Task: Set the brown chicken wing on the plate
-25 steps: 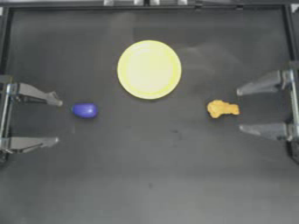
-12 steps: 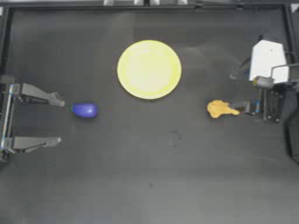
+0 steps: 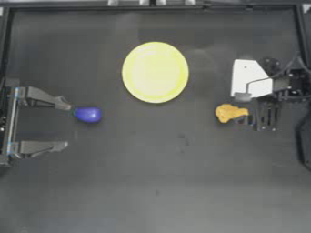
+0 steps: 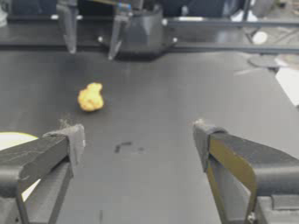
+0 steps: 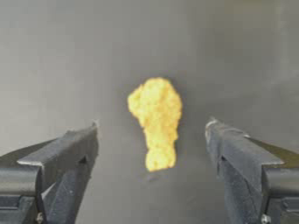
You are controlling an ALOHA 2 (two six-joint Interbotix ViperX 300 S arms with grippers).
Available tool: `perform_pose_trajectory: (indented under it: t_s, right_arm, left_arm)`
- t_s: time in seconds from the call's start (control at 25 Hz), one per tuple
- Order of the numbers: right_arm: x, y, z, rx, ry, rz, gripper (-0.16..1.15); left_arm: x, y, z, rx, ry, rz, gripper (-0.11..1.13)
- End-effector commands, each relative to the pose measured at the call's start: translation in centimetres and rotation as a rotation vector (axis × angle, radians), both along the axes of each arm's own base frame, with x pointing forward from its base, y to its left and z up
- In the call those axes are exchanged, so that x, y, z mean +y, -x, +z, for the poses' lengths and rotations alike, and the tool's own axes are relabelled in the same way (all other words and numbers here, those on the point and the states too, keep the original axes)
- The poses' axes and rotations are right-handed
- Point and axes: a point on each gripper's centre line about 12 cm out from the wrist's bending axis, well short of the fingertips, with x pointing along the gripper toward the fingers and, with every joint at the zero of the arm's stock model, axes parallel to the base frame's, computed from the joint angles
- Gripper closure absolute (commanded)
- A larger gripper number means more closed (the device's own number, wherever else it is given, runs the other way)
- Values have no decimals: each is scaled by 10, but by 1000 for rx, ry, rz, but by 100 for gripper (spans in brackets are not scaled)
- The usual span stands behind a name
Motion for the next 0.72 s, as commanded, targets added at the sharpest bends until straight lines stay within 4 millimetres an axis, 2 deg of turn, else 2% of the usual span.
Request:
perform_pose_trajectory:
  t_s: [0.04, 0.4, 0.72]
  right_arm:
    - [-5, -6, -8, 25, -3, 8, -2]
    - [-20, -13, -41, 81, -10, 7, -2]
    - [-19, -19, -68, 126, -58, -4, -2]
  left_arm:
    - [1, -5, 9, -17, 1, 2, 0]
    - [1, -6, 8, -11, -1, 2, 0]
    - [1, -7, 9, -12, 2, 2, 0]
